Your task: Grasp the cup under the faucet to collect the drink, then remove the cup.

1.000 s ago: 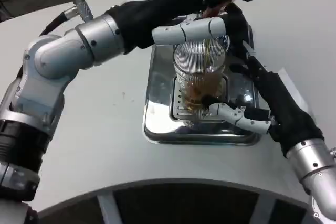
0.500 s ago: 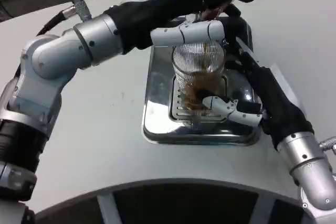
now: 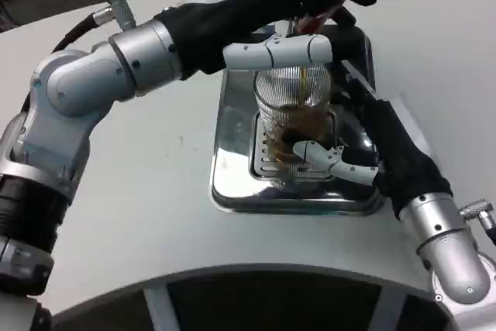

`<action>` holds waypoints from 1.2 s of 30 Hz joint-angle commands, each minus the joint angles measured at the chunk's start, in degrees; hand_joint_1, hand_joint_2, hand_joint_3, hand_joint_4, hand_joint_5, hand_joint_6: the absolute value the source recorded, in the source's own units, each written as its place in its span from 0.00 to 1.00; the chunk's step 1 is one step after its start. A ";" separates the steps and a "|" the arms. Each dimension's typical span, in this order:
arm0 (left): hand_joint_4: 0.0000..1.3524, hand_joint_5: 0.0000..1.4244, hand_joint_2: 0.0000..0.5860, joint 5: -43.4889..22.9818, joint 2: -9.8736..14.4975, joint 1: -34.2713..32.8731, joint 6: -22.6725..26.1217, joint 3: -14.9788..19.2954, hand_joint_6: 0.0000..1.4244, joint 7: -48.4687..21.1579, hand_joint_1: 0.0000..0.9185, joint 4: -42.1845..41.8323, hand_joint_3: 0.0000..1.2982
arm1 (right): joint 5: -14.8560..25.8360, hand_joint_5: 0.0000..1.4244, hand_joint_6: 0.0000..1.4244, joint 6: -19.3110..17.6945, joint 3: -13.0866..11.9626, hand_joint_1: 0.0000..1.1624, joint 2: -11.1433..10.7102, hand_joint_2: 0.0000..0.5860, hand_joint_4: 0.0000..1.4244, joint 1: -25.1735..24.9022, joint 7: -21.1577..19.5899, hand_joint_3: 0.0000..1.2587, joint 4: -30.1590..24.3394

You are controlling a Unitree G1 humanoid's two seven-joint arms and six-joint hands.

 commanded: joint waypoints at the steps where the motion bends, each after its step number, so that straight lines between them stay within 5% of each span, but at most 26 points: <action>1: 0.09 0.15 0.24 2.17 0.65 1.39 -0.19 -1.49 0.10 -1.72 0.00 1.00 0.12 | 0.78 0.12 0.07 -1.25 0.57 0.64 0.83 0.37 0.06 -1.11 -0.67 0.06 1.44; 36: 0.09 0.15 0.23 2.78 0.90 -0.59 -2.65 -1.68 0.10 -2.12 0.00 3.90 0.12 | 3.36 0.10 0.04 -2.81 0.87 0.64 1.95 0.37 0.03 -6.87 -0.85 0.02 10.51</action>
